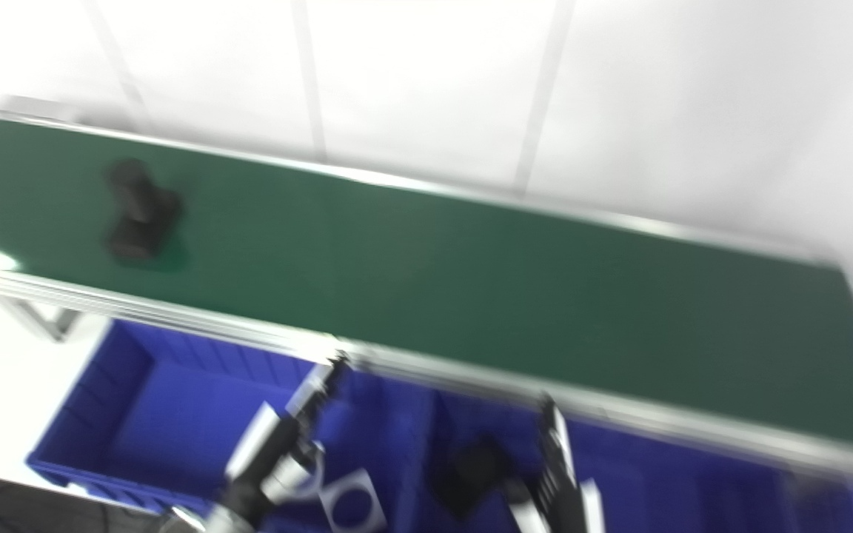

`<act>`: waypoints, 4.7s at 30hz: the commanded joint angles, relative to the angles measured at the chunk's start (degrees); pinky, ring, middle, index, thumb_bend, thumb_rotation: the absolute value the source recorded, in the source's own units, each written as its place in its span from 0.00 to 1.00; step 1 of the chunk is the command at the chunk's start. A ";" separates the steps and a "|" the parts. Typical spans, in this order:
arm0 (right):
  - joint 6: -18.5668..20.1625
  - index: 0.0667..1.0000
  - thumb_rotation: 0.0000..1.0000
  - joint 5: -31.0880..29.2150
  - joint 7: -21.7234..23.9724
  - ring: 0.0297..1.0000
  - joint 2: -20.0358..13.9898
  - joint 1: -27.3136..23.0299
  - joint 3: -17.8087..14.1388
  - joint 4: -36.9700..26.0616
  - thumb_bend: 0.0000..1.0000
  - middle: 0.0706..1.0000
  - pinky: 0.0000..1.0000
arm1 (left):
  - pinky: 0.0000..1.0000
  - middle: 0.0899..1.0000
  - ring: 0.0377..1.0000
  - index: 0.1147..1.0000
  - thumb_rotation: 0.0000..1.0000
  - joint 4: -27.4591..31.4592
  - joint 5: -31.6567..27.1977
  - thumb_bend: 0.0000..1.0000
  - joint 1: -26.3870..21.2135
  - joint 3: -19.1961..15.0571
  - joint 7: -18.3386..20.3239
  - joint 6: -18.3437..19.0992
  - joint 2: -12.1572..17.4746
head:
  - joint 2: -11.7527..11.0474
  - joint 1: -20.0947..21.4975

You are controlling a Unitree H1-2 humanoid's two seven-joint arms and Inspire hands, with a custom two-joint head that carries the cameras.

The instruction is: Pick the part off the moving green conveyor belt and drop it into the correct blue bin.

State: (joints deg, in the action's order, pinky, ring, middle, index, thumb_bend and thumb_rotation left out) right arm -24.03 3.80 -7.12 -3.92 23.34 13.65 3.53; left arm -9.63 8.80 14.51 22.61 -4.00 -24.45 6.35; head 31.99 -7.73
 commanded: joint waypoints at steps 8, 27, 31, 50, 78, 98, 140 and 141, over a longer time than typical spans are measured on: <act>-2.89 1.00 0.89 -2.62 2.05 1.00 0.01 -0.27 -0.51 0.85 0.64 1.00 1.00 | 0.94 0.97 0.96 0.96 0.88 -1.81 0.68 0.74 -3.39 6.21 -9.11 -2.47 2.64 | -4.87 -1.40; -2.89 1.00 0.93 -3.16 5.35 1.00 1.37 -1.49 -3.16 4.78 0.49 1.00 1.00 | 0.90 0.94 0.94 0.92 0.88 -6.28 1.53 0.76 -7.92 15.96 -21.21 -2.47 6.70 | -11.74 -2.18; -2.90 1.00 0.91 -4.89 7.70 1.00 2.21 -2.10 -4.51 5.84 0.47 1.00 1.00 | 0.88 0.94 0.93 0.92 0.90 -6.60 2.51 0.77 -8.65 17.74 -23.98 -2.47 7.39 | -11.81 -1.94; -2.89 1.00 0.71 -3.65 8.78 1.00 4.25 -1.35 -10.75 -7.67 0.61 1.00 1.00 | 0.88 0.93 0.92 0.91 0.87 -8.64 2.61 0.76 -11.50 23.03 -30.14 -2.47 8.54 | -11.80 -1.23; 3.36 1.00 0.80 15.06 -0.84 0.97 2.50 -13.18 -13.50 -14.43 0.85 0.96 0.98 | 0.96 0.99 0.99 0.98 0.88 -11.46 1.16 0.77 -13.66 22.85 -28.84 -2.47 9.02 | -7.97 11.99; 14.66 0.99 0.75 20.51 2.25 0.95 0.96 -21.76 -12.17 -15.44 0.81 0.95 0.91 | 1.00 1.00 1.00 1.00 0.96 -6.96 -2.64 0.78 -10.76 17.05 -21.42 -2.47 8.62 | -3.16 18.00; 30.26 1.00 0.72 28.93 5.52 0.89 0.45 -45.97 -2.94 4.95 0.93 0.94 0.80 | 1.00 1.00 1.00 1.00 1.00 2.19 -9.42 0.86 2.67 -6.94 6.93 -2.47 -1.57 | -0.02 20.24; 30.47 1.00 0.72 28.96 5.65 0.90 0.58 -46.80 -2.63 5.90 0.93 0.94 0.80 | 1.00 1.00 1.00 1.00 1.00 2.18 -9.28 0.87 2.68 -7.12 7.22 -2.47 -1.66 | 0.06 20.64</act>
State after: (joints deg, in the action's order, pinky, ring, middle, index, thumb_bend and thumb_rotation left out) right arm 5.21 32.40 -0.95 -3.95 -20.29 10.77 9.92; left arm -8.61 -0.86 17.32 15.84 2.03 -24.78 4.92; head 31.99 12.92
